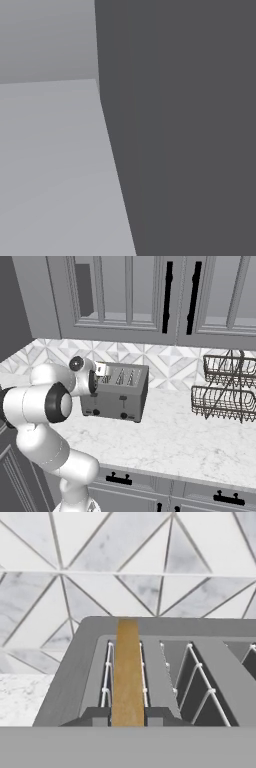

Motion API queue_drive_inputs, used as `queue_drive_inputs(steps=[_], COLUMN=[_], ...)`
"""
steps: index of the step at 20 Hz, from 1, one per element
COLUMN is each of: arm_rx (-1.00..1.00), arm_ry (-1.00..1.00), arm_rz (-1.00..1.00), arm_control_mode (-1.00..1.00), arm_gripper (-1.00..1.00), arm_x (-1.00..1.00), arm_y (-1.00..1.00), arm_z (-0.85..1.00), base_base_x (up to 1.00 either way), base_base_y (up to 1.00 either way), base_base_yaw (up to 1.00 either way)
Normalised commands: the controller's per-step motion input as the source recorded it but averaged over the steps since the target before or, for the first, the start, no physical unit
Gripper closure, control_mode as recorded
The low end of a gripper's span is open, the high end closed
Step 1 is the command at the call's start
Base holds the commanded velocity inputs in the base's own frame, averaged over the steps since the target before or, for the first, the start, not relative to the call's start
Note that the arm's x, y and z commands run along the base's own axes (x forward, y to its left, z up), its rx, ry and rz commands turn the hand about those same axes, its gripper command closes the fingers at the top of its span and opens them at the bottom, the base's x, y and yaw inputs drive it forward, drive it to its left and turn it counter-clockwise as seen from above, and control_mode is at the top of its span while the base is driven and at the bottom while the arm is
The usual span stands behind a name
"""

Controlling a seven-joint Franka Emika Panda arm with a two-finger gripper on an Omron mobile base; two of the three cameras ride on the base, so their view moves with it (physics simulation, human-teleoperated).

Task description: Start the toaster. Once the lever pops up, take the bread to the plate on the dining counter.

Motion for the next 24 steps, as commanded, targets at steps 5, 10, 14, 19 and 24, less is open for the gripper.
queue_drive_inputs(steps=[5, 10, 14, 19, 24], arm_rx=[0.0, 0.0, 0.0, 0.0, 0.0], arm_ry=[-0.08, -0.09, 0.0, 0.0, 0.0], arm_rz=[0.0, 0.0, 0.0, 0.0, 0.0], arm_control_mode=[-1.0, -1.0, -1.0, -1.0, -1.0], arm_gripper=[1.0, 1.0, 1.0, 1.0, 1.0], arm_x=[-0.13, -0.24, -0.22, -0.06, -0.23], arm_y=[0.0, 0.0, 0.0, 0.0, -0.01], arm_z=[0.2, 0.23, 0.54, 0.69, 0.52], base_base_x=[0.0, 0.0, 0.0, 0.0, 0.0], base_base_y=[0.0, 0.0, 0.0, 0.0, 0.0], base_base_yaw=[0.0, 0.0, 0.0, 0.0, 0.0])
